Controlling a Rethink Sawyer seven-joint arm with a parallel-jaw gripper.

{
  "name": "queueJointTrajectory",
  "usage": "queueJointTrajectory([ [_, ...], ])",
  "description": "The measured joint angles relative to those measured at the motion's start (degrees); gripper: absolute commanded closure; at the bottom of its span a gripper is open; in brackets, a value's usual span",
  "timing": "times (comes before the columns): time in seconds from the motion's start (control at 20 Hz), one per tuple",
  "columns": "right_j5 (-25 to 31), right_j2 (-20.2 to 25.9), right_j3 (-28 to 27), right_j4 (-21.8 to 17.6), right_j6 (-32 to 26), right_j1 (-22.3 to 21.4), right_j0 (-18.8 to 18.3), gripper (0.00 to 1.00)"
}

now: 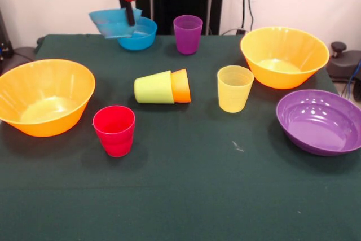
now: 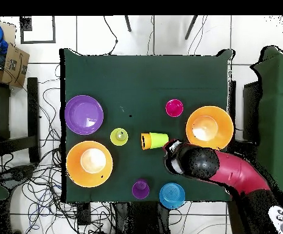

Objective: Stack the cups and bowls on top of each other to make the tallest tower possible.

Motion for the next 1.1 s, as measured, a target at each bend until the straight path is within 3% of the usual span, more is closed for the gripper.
queueJointTrajectory([
  [0.65,9.98,-0.25,-13.67,5.20,0.00,9.23,4.11,1.00],
  [1.1,17.43,-1.32,-25.17,5.35,0.00,16.02,5.86,1.00],
])
